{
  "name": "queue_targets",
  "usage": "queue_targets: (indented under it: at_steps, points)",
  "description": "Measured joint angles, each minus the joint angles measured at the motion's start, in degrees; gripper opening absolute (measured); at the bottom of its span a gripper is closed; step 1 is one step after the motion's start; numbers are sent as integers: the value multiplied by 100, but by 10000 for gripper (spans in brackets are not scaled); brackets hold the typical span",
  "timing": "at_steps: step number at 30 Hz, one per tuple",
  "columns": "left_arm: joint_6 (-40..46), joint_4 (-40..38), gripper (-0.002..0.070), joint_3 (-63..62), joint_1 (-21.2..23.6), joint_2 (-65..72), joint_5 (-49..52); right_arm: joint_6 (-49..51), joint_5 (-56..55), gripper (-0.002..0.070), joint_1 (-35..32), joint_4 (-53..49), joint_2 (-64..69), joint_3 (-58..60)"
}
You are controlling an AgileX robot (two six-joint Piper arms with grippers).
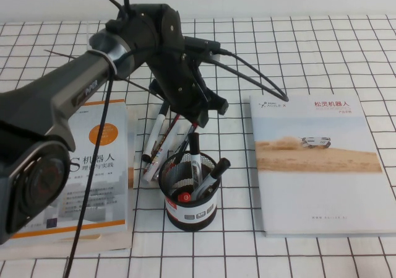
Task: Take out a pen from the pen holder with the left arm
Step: 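Take a marker out of the pen holder and lay it on the table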
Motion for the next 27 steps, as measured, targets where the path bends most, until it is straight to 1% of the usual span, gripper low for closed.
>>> queue_targets:
  at_steps: [11,13,15,19,21,23,27]
  points:
    - [0,49,35,0,0,284,-444,0,0,-12,0,0,0,0]
    - [31,74,47,0,0,307,-499,0,0,-12,0,0,0,0]
    - [95,101,77,0,0,319,-569,0,0,-12,0,0,0,0]
    - [157,125,209,0,0,331,-757,0,0,-13,0,0,0,0]
    - [170,125,257,0,0,341,-814,0,0,-13,0,0,0,0]
    - [170,150,285,0,0,341,-853,0,0,-13,0,0,0,0]
    - [173,255,300,0,0,169,-833,0,0,-12,0,0,0,0]
